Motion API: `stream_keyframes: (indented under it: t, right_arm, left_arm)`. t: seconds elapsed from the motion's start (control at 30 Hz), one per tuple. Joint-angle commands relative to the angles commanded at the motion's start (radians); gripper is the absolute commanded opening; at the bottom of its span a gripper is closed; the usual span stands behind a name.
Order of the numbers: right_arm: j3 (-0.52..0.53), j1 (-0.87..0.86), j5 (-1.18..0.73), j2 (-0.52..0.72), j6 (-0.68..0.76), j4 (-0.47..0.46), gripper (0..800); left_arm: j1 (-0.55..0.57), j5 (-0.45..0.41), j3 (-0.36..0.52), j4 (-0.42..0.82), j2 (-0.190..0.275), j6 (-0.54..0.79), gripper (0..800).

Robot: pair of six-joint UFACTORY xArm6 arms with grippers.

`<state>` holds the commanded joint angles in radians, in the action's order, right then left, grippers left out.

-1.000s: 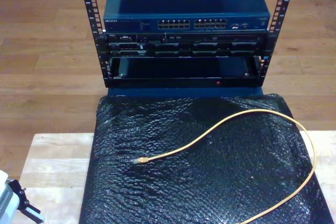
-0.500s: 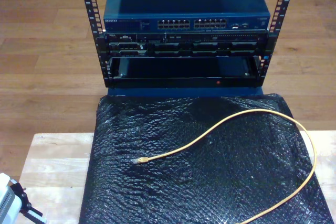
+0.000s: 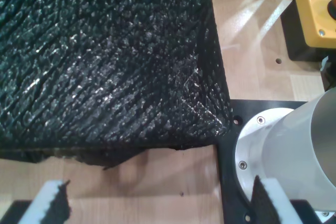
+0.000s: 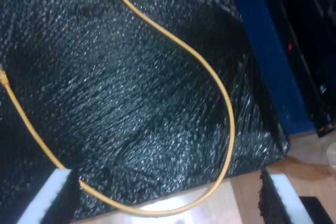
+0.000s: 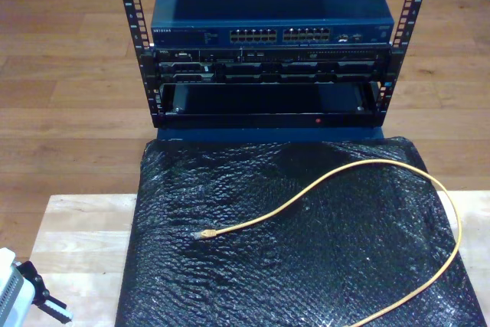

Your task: Grab the cable and plug it in

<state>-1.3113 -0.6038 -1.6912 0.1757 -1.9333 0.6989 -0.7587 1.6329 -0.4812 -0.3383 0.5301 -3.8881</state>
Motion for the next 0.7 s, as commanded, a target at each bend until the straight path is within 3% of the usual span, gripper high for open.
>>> stream_keyframes:
  t: [0.37, 0.7]
  right_arm:
    - [-0.104, 0.074, 0.003, -0.077, 0.017, 0.034, 797]
    - [-0.114, 0.238, 0.08, -0.117, 0.071, 0.021, 797]
  left_arm:
    - [0.0, -0.003, 0.0, 0.0, 0.0, 0.0, 800]
    - [0.0, -0.005, 0.0, 0.0, -0.012, -0.003, 800]
